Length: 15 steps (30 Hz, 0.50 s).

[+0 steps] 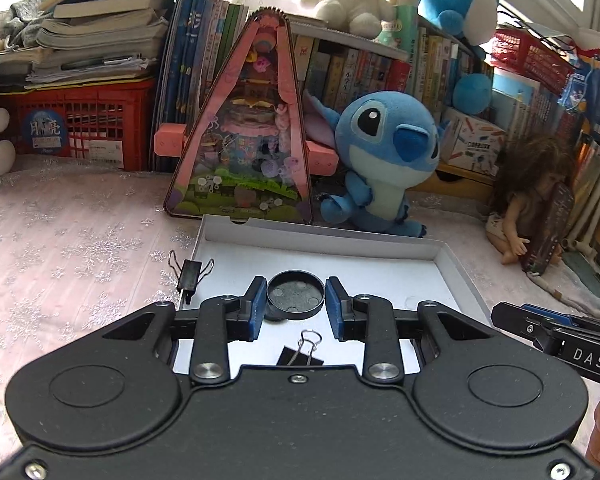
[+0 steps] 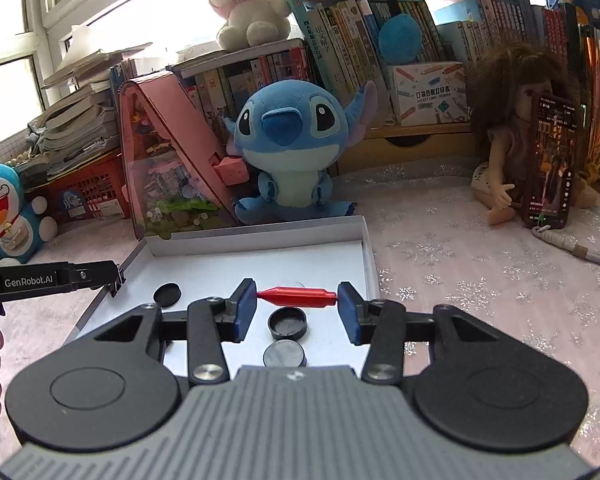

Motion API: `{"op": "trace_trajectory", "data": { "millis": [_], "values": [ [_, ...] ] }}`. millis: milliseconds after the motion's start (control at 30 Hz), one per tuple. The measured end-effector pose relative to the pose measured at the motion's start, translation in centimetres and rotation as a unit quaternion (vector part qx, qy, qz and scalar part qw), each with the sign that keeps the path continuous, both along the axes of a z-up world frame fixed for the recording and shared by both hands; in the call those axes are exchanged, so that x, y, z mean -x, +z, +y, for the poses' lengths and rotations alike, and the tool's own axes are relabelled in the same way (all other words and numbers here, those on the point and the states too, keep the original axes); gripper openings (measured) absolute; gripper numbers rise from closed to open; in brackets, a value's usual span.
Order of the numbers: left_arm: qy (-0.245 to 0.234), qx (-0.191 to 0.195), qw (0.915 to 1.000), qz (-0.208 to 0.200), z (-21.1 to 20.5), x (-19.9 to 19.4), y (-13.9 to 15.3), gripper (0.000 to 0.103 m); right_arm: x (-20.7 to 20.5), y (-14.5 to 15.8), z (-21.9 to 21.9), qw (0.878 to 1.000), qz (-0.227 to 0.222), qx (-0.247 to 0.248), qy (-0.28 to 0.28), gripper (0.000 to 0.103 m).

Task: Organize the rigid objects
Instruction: 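Stack the lid on the tray lid while the right tool drops the marker in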

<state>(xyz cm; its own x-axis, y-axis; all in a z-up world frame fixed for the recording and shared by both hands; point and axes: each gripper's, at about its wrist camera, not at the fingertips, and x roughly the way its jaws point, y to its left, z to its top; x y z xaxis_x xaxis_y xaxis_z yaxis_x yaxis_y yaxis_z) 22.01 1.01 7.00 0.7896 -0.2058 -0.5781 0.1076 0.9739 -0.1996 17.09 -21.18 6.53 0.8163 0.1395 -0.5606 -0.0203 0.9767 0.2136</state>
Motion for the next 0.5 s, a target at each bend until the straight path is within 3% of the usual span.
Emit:
{"op": "trace_trajectory", "data": {
  "millis": [233, 500],
  "values": [
    [0.011, -0.001, 0.9995, 0.029, -0.7, -3.8, -1.6, 0.03, -4.2, -1.6, -0.3, 0.999, 0.042, -0.025, -0.009, 0.05],
    [0.031, -0.011, 0.9989, 0.035, -1.2, -5.9, -3.8, 0.03, -6.8, -2.7, 0.4, 0.999, 0.04, -0.02, -0.015, 0.05]
  ]
}}
